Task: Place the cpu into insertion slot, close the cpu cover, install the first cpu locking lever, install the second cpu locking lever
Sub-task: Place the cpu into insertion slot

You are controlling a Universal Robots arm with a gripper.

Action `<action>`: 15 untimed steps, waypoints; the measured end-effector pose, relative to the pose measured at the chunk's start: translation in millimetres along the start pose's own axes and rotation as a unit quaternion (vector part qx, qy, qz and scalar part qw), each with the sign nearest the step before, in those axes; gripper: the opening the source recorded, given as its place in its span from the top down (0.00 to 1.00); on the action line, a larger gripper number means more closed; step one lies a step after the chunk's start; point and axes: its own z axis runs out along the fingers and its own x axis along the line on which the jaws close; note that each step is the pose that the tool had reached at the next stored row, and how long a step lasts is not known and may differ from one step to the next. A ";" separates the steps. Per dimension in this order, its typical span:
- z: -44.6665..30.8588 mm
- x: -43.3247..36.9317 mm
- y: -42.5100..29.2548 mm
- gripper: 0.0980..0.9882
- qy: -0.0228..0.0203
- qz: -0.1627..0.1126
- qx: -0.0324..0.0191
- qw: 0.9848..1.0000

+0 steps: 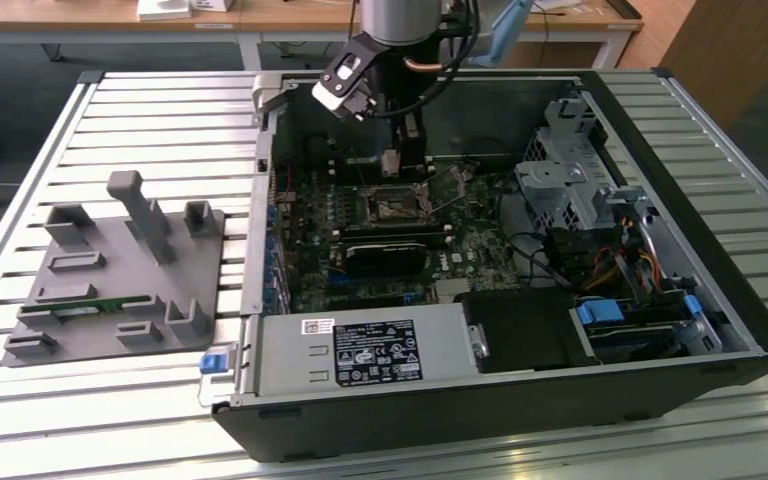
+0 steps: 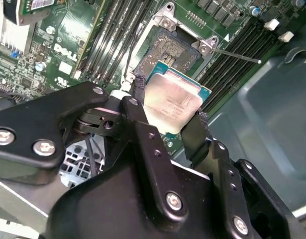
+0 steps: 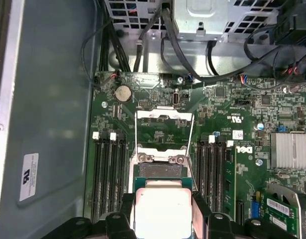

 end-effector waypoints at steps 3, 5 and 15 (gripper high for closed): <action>4.6 -0.1 -0.4 0.51 0.000 0.000 0.002 1.000; 8.1 -0.2 -0.7 0.51 0.000 0.000 0.003 1.000; 22.5 -0.5 -1.5 0.51 -0.001 0.000 0.004 1.000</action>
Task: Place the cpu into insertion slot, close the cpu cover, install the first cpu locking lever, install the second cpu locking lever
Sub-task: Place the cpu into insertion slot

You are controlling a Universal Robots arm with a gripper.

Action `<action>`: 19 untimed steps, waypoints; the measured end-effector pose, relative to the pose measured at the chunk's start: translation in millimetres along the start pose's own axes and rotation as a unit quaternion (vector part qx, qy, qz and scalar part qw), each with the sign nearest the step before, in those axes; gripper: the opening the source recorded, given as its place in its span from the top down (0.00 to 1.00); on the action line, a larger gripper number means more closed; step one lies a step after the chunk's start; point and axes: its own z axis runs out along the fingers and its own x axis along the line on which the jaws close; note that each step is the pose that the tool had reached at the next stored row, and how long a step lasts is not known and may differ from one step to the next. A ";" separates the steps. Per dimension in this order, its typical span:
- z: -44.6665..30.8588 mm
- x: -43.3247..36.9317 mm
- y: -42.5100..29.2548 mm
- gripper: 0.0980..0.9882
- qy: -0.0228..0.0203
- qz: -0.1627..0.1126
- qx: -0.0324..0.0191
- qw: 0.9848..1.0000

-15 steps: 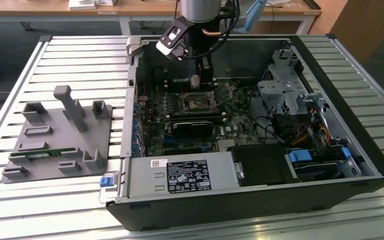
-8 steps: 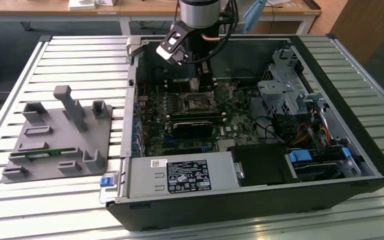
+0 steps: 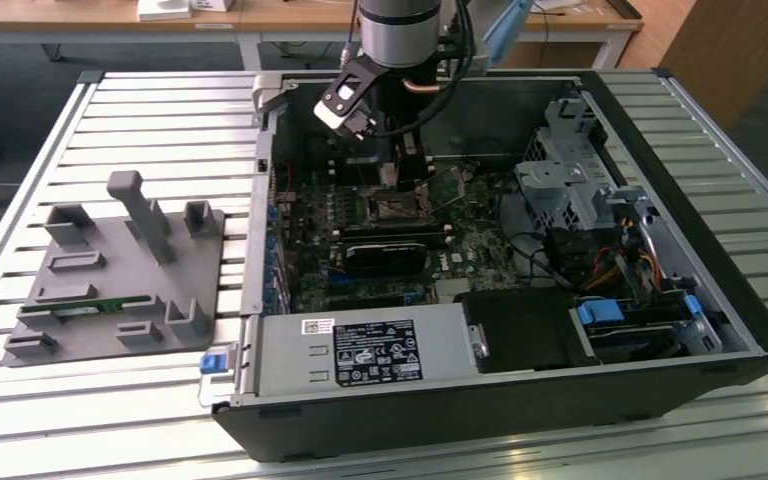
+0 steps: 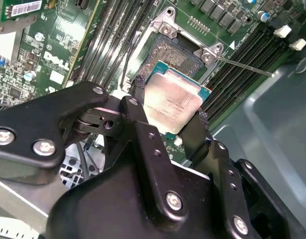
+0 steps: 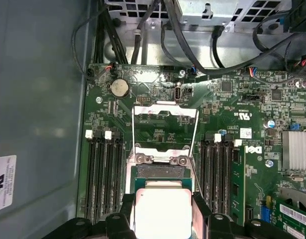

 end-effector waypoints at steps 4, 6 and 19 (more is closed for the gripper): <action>6.7 -0.1 -0.7 0.51 -0.001 0.000 0.002 1.000; 8.8 0.0 -0.9 0.51 -0.005 0.000 0.002 1.000; 26.7 0.1 -2.4 0.51 -0.007 0.001 0.004 1.000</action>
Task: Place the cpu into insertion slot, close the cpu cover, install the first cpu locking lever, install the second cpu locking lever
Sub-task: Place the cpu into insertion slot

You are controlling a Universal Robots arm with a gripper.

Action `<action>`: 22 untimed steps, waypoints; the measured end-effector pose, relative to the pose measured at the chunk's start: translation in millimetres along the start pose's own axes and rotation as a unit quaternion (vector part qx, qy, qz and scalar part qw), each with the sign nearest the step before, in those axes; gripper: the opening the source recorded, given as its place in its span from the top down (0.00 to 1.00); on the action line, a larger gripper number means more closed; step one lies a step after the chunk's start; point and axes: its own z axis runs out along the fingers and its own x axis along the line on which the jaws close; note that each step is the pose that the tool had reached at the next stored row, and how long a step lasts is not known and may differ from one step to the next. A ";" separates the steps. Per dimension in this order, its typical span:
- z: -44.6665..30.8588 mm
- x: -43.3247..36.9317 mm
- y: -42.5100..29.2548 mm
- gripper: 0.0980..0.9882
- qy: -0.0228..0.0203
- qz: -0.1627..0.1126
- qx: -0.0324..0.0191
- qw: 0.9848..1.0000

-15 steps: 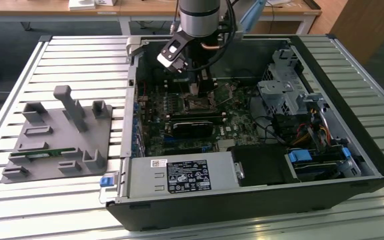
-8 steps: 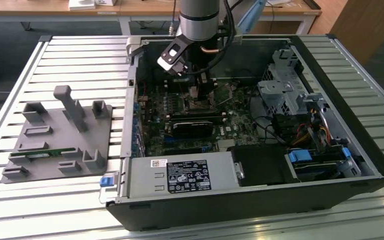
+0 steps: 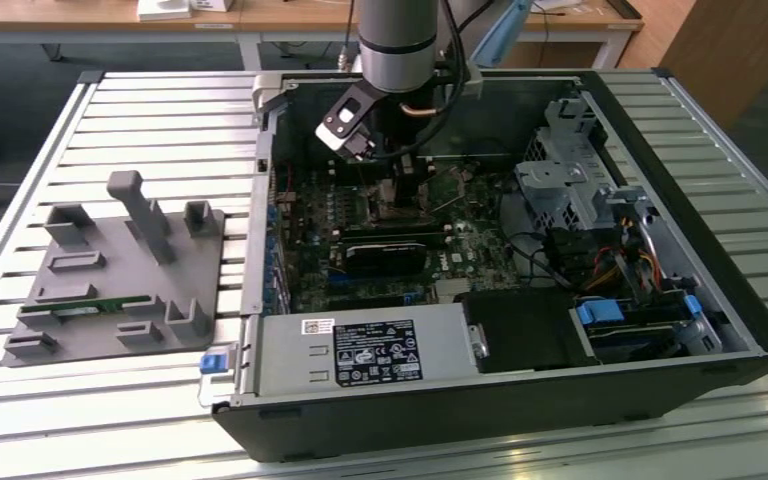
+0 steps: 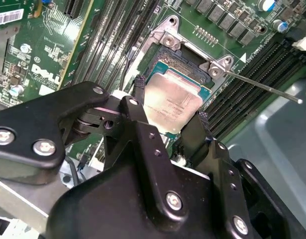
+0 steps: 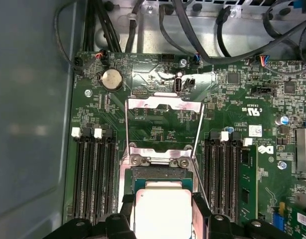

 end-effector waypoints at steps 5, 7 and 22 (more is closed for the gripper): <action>7.4 0.4 -0.6 0.51 0.000 0.000 0.000 1.000; 9.5 0.8 -0.8 0.51 0.000 0.004 0.000 1.000; 16.8 2.4 -1.1 0.51 -0.001 0.009 0.000 1.000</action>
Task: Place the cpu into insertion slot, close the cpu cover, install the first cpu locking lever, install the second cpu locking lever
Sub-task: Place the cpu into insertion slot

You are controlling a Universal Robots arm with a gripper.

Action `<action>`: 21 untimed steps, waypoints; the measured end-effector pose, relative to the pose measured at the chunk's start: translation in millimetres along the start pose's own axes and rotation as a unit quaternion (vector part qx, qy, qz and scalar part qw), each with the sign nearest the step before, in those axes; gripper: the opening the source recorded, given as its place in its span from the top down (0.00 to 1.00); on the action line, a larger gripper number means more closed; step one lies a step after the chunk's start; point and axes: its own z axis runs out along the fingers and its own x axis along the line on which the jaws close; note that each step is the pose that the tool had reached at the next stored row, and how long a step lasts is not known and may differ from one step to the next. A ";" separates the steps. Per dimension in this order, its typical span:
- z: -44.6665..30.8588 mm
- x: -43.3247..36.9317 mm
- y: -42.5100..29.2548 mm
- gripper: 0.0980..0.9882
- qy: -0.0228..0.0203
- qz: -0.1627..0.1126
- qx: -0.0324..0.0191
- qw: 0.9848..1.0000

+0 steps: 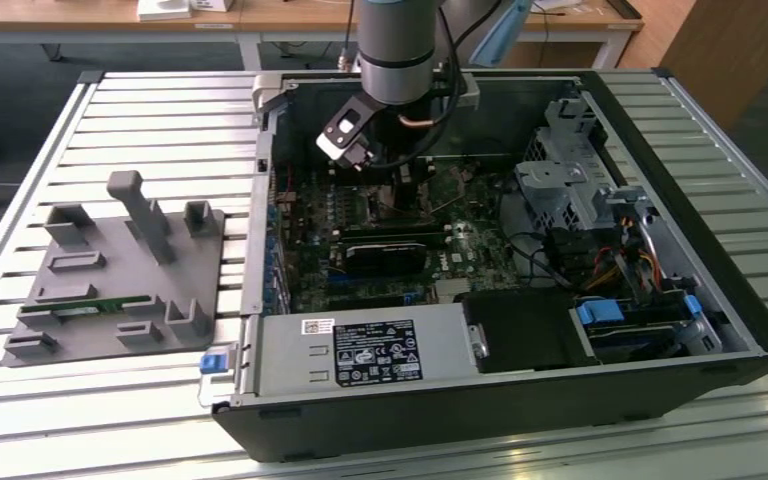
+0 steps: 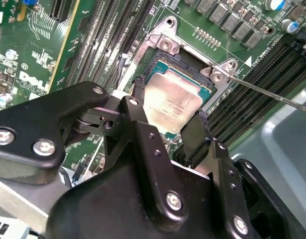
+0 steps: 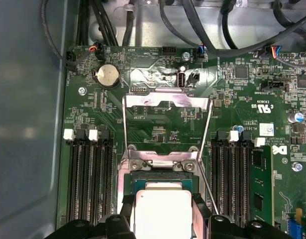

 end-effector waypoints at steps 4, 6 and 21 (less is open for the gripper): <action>3.2 0.0 -0.3 0.51 0.000 0.003 0.000 1.000; 4.7 -0.1 -0.4 0.51 0.000 0.003 0.000 1.000; 12.9 0.0 0.6 0.51 -0.001 0.003 0.000 1.000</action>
